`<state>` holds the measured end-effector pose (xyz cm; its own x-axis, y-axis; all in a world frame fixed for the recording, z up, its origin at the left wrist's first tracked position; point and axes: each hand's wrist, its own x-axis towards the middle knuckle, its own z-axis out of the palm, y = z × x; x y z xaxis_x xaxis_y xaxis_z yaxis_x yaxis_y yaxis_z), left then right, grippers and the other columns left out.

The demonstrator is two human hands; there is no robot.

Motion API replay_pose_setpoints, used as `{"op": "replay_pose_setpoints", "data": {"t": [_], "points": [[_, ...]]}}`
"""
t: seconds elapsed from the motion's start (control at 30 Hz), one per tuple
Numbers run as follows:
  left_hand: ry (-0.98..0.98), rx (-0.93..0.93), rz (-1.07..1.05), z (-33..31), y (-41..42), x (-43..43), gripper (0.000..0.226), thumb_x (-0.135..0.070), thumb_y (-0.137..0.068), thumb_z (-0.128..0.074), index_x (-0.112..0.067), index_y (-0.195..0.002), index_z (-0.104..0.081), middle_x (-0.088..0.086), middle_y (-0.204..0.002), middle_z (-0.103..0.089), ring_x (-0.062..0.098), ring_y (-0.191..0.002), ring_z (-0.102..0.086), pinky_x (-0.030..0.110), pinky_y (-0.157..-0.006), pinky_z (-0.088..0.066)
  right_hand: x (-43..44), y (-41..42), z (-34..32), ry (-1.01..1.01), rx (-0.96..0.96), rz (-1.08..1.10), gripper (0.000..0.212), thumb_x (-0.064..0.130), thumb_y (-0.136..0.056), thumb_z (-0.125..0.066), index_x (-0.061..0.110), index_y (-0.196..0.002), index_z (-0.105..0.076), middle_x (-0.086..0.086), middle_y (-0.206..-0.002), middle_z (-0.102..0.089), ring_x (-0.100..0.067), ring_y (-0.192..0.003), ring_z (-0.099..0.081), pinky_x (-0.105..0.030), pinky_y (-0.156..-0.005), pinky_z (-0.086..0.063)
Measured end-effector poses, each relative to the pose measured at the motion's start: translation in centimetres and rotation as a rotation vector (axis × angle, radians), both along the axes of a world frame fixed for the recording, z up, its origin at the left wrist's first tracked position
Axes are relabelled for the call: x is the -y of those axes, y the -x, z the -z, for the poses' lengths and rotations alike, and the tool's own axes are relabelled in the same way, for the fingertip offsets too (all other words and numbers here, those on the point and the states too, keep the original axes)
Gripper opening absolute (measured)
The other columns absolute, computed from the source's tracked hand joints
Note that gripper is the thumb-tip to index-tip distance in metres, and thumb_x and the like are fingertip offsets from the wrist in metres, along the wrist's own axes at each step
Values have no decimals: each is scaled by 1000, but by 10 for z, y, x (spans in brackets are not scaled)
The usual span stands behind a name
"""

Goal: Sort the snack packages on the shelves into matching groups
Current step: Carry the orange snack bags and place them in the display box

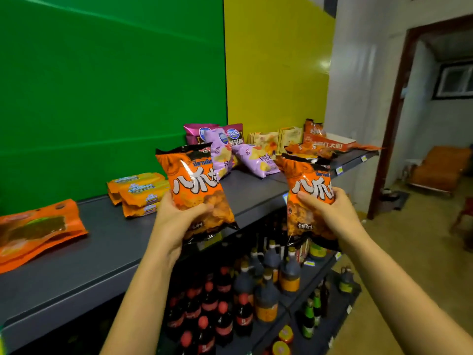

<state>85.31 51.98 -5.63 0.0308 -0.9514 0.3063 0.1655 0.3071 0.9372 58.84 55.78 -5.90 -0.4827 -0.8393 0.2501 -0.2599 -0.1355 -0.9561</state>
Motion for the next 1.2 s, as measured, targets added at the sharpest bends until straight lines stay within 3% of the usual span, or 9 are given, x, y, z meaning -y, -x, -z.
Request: {"op": "replay_pose_setpoints", "data": {"t": [0.1,0.33,0.5,0.6,0.7,0.8,1.03,1.13,1.2], "points": [[-21,-45,91,-6,51,36,49,-4,-52,-75,-20,-96,-62,-8,-72,-74,9,-64,-69,23,-56,-55,29,56,-5,-26,13,31,76,54,-53,-81,18,-115,-55,-3,-110,-69,-24,-99,-66,-47,-93,-51],[17,-122,205,-22,173,114,48,8,-72,-67,-18,-111,-57,-3,-87,-74,12,-70,-70,24,-55,-56,80,175,-31,65,33,67,20,27,-76,-73,25,-81,-55,2,-86,-64,-21,-83,-63,-41,-83,-53],[2,-77,244,-15,250,153,58,5,-68,-72,-14,-119,-54,3,-98,-74,19,-81,-71,33,-70,-59,117,253,-20,5,64,132,48,49,-57,-79,28,-95,-58,-4,-111,-68,-28,-100,-65,-50,-93,-50],[-14,-65,211,-12,295,172,70,-1,-60,-78,-13,-123,-51,10,-112,-69,28,-98,-68,43,-85,-56,140,296,-18,-3,60,144,53,44,-64,-78,25,-105,-50,-4,-116,-64,-27,-106,-61,-49,-96,-48],[1,-55,175,-13,340,194,67,3,-68,-73,-16,-126,-47,4,-112,-67,22,-100,-66,37,-85,-54,163,341,-21,24,28,98,24,30,-75,-74,29,-85,-52,7,-91,-62,-23,-97,-60,-41,-93,-48],[11,-59,139,-16,390,215,62,4,-70,-71,-15,-125,-49,3,-108,-68,24,-101,-65,40,-87,-53,182,391,-29,50,-10,43,24,21,-80,-70,30,-77,-48,11,-83,-58,-17,-84,-57,-35,-86,-45],[-24,-87,36,-27,512,255,58,3,-65,-75,-19,-114,-53,9,-111,-69,28,-98,-67,43,-86,-54,227,516,-43,64,-68,-31,23,18,-80,-69,24,-95,-53,7,-90,-58,-15,-89,-56,-33,-88,-43],[-45,-85,12,-30,560,273,70,1,-61,-78,-20,-121,-50,3,-113,-67,24,-99,-65,43,-86,-54,257,559,-38,59,-73,-36,62,24,-75,-74,10,-129,-47,-6,-123,-60,-24,-111,-57,-36,-92,-46],[-61,-73,13,-33,586,287,77,-3,-53,-83,-23,-120,-50,1,-115,-67,25,-101,-65,47,-88,-53,279,582,-35,51,-64,-22,72,27,-75,-74,11,-135,-41,-7,-130,-55,-25,-117,-54,-34,-92,-43]]}}
